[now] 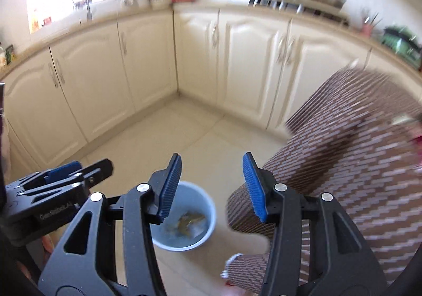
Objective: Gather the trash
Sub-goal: 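Move both open tools back to the table, then grasp the purple-yellow candy wrapper with the left tool while the right grasps a yellow wrapper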
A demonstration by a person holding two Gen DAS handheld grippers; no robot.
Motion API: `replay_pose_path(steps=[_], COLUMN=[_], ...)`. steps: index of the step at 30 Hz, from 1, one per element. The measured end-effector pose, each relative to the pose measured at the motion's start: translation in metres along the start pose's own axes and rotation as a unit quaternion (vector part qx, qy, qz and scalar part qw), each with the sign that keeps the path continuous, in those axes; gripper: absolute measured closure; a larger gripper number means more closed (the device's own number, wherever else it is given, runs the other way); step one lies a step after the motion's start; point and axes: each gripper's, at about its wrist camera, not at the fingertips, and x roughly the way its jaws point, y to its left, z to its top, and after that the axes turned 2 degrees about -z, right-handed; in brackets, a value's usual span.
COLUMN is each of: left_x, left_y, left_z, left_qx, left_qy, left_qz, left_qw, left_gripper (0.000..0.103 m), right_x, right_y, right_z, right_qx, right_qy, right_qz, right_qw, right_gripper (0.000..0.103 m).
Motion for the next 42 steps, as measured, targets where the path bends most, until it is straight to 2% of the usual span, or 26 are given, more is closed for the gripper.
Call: replay_pose_path(steps=[5, 9, 14, 18, 24, 25, 27, 28, 30, 34, 39, 42], left_x=[-0.039, -0.056, -0.053, -0.034, -0.005, -0.001, 0.007, 0.011, 0.016, 0.012, -0.012, -0.025], left_y=[-0.082, -0.148, -0.228, -0.267, -0.297, -0.298, -0.302, -0.302, -0.306, -0.313, -0.302, -0.295], left_z=[-0.004, -0.011, -0.027, -0.037, -0.039, -0.038, -0.037, -0.037, -0.037, -0.037, -0.033, -0.029], left_qx=[0.045, 0.096, 0.158, 0.184, 0.204, 0.206, 0.206, 0.205, 0.209, 0.22, 0.203, 0.196], left_qy=[-0.023, -0.021, 0.0, 0.025, 0.04, 0.041, 0.058, 0.068, 0.073, 0.054, 0.03, 0.018], left_qz=[-0.068, -0.112, -0.145, -0.143, -0.115, -0.111, -0.118, -0.127, -0.134, -0.129, -0.159, -0.168], left_qw=[0.9964, 0.9889, 0.9768, 0.9721, 0.9714, 0.9713, 0.9698, 0.9682, 0.9661, 0.9655, 0.9657, 0.9661], left_gripper=[0.033, 0.033, 0.033, 0.033, 0.034, 0.037, 0.059, 0.06, 0.069, 0.074, 0.075, 0.075], right_x=[-0.1, -0.154, -0.189, -0.191, -0.165, -0.158, -0.151, -0.145, -0.134, -0.142, -0.164, -0.182], right_y=[-0.054, -0.102, -0.175, -0.22, -0.256, -0.259, -0.262, -0.266, -0.272, -0.275, -0.276, -0.268], right_z=[0.006, -0.003, -0.021, -0.031, -0.03, -0.029, -0.029, -0.028, -0.025, -0.03, -0.03, -0.025], right_qx=[0.014, 0.046, 0.123, 0.178, 0.233, 0.24, 0.249, 0.254, 0.265, 0.257, 0.251, 0.233], right_qy=[-0.08, -0.113, -0.117, -0.094, -0.042, -0.034, -0.026, -0.016, -0.004, -0.014, -0.05, -0.076], right_qz=[-0.051, -0.1, -0.141, -0.136, -0.072, -0.065, -0.056, -0.051, -0.042, -0.06, -0.08, -0.117], right_qw=[0.995, 0.987, 0.975, 0.97, 0.969, 0.968, 0.966, 0.966, 0.963, 0.964, 0.963, 0.962], right_gripper=[0.054, 0.052, 0.05, 0.05, 0.05, 0.05, 0.056, 0.065, 0.072, 0.088, 0.089, 0.089])
